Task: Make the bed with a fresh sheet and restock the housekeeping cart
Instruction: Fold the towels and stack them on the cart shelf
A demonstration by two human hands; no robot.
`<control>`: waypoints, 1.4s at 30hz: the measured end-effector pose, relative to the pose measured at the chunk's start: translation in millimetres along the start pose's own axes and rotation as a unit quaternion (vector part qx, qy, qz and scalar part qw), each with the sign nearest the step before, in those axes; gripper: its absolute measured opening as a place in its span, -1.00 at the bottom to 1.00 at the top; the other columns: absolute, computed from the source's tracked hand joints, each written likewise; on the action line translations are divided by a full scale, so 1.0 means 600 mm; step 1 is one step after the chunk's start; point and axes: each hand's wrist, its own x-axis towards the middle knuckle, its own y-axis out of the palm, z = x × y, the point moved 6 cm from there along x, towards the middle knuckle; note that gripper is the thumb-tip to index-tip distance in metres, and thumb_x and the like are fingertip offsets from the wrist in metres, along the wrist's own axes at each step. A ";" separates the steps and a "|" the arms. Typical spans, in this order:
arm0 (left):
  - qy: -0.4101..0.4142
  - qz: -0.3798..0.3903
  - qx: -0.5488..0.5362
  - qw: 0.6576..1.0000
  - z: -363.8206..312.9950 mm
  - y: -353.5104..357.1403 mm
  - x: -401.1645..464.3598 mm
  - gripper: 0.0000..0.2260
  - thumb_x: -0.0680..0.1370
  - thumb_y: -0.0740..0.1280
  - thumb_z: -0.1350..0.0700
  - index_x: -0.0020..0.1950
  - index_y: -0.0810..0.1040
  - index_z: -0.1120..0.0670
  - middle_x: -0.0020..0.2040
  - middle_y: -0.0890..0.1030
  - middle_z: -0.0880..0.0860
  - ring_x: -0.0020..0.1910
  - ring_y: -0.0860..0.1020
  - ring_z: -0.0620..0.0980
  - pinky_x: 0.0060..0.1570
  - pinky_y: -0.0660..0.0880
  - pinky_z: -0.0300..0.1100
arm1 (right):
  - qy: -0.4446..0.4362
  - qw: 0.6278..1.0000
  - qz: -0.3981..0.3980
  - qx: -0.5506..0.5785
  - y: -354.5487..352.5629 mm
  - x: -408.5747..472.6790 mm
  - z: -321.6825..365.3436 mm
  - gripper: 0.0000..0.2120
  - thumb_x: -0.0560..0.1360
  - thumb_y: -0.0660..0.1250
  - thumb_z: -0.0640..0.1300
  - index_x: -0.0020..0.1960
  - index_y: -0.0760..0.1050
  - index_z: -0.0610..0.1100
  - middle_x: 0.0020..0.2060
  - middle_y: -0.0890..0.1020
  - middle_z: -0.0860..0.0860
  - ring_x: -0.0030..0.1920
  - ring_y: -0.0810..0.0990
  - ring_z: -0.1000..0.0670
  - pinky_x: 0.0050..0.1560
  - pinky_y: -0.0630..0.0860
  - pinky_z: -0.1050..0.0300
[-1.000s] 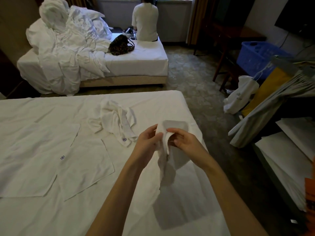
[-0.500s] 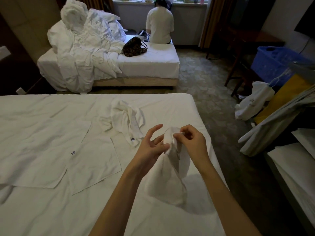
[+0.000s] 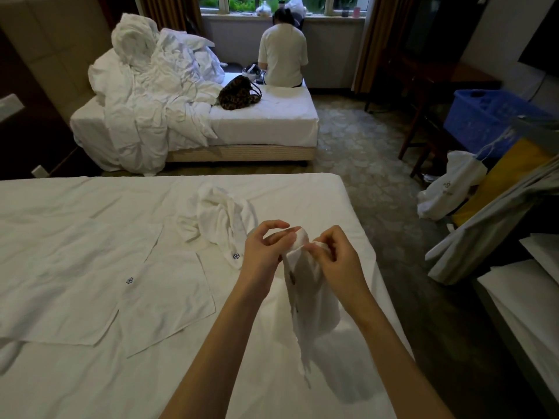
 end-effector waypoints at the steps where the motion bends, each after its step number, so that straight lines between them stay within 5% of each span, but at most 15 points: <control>1: 0.008 0.002 0.019 1.000 -0.005 0.002 0.002 -0.86 0.50 0.41 0.19 0.03 0.55 0.08 -0.02 0.69 0.05 -0.03 0.65 0.00 -0.13 0.55 -0.24 | -0.004 1.000 -0.002 0.005 0.000 -0.001 0.003 -0.85 0.49 0.34 -0.08 -0.16 0.36 0.04 -0.25 0.51 0.15 -0.26 0.54 0.06 -0.26 0.47 0.48; 6: 0.033 0.021 0.085 0.996 -0.012 0.007 -0.003 -0.93 0.57 0.32 0.15 0.04 0.56 0.05 -0.03 0.69 -0.03 0.02 0.64 -0.04 -0.05 0.59 -0.23 | -0.012 1.000 -0.022 -0.002 0.012 0.003 0.005 -0.81 0.47 0.40 -0.09 -0.16 0.36 0.04 -0.26 0.52 0.15 -0.26 0.53 0.06 -0.25 0.46 0.49; 11: 0.036 0.111 0.062 0.991 -0.012 0.008 -0.020 -0.77 0.59 0.20 -0.03 0.16 0.51 0.02 0.11 0.65 -0.08 0.13 0.59 -0.10 0.10 0.55 -0.19 | -0.021 0.998 -0.059 0.011 0.012 -0.001 0.001 -0.83 0.49 0.37 -0.14 -0.16 0.37 -0.02 -0.27 0.51 0.13 -0.27 0.52 0.07 -0.25 0.45 0.49; 14: 0.078 0.118 0.092 0.986 -0.023 0.005 -0.023 -0.80 0.54 0.36 0.15 0.15 0.50 0.02 0.13 0.64 -0.07 0.14 0.59 -0.09 0.06 0.56 -0.22 | -0.018 0.998 -0.051 0.021 0.016 -0.001 0.002 -0.83 0.48 0.39 -0.14 -0.16 0.39 -0.04 -0.28 0.52 0.13 -0.28 0.55 0.11 -0.27 0.45 0.49; 18: 0.116 0.128 0.114 0.978 -0.049 0.002 -0.020 -0.77 0.51 0.35 0.31 0.13 0.48 0.11 0.16 0.62 0.07 0.15 0.59 -0.01 0.10 0.56 -0.12 | -0.034 0.999 -0.015 0.021 0.020 0.005 0.002 -0.81 0.46 0.41 -0.11 -0.17 0.39 0.00 -0.27 0.54 0.11 -0.25 0.54 0.23 -0.23 0.49 0.43; 22: 0.141 0.153 0.150 0.967 -0.087 -0.011 -0.006 -0.69 0.52 0.18 0.51 0.15 0.43 0.19 0.12 0.61 0.05 0.09 0.62 -0.10 -0.07 0.55 -0.28 | -0.064 0.997 0.033 -0.036 0.020 0.023 0.006 -0.83 0.44 0.43 -0.10 -0.13 0.44 0.06 -0.19 0.53 0.19 -0.18 0.54 0.15 -0.19 0.47 0.47; 27: 0.199 0.141 0.253 0.936 -0.145 -0.019 0.006 -0.64 0.55 0.17 0.46 0.09 0.47 0.02 -0.04 0.64 -0.06 -0.02 0.62 -0.19 -0.09 0.53 -0.36 | -0.030 0.985 0.132 -0.102 0.035 0.051 -0.002 -0.74 0.41 0.46 -0.08 0.06 0.50 -0.05 0.09 0.41 0.07 0.00 0.44 0.16 -0.03 0.42 0.50; 31: 0.260 0.105 0.285 0.917 -0.200 -0.039 0.015 -0.57 0.54 0.13 0.48 0.05 0.48 -0.06 -0.14 0.64 -0.03 -0.07 0.61 -0.17 -0.02 0.47 -0.40 | 0.051 0.985 0.154 -0.062 0.040 0.059 -0.031 -0.49 0.33 0.52 0.00 0.20 0.37 0.14 0.25 0.35 0.05 0.09 0.47 0.04 0.08 0.45 0.24; 34: 0.314 0.086 0.268 0.907 -0.244 -0.063 0.017 -0.53 0.51 0.09 0.54 0.04 0.48 -0.02 -0.21 0.61 0.00 -0.13 0.59 -0.18 0.03 0.41 -0.41 | 0.051 0.979 0.177 -0.087 0.052 0.064 -0.058 -0.43 0.34 0.51 -0.03 0.30 0.41 0.02 0.36 0.30 0.02 0.00 0.45 0.17 -0.06 0.38 0.48; 37: 0.341 0.064 0.233 0.909 -0.268 -0.085 0.017 -0.55 0.50 0.08 0.56 0.03 0.47 0.03 -0.24 0.57 0.06 -0.17 0.56 -0.19 0.02 0.41 -0.38 | 0.060 0.974 0.200 -0.083 0.067 0.064 -0.094 -0.63 0.36 0.50 -0.04 0.13 0.56 -0.07 0.40 0.29 0.05 0.09 0.36 0.31 -0.06 0.33 0.58; 39: 0.340 0.050 0.220 0.913 -0.270 -0.097 0.017 -0.55 0.49 0.08 0.56 0.01 0.46 0.02 -0.24 0.57 0.07 -0.18 0.56 -0.19 0.00 0.41 -0.37 | 0.038 0.971 0.218 -0.094 0.080 0.056 -0.111 -0.87 0.37 0.49 -0.03 -0.12 0.60 -0.01 0.40 0.33 0.09 0.28 0.27 0.19 0.15 0.27 0.41; 42: 0.329 0.045 0.222 0.917 -0.266 -0.109 0.016 -0.55 0.49 0.09 0.55 0.01 0.47 0.01 -0.28 0.61 -0.07 -0.17 0.57 -0.16 0.03 0.42 -0.34 | 0.044 0.963 0.245 -0.109 0.099 0.044 -0.143 -0.92 0.39 0.48 -0.04 -0.24 0.59 0.05 0.36 0.37 0.09 0.32 0.31 0.09 0.27 0.26 0.19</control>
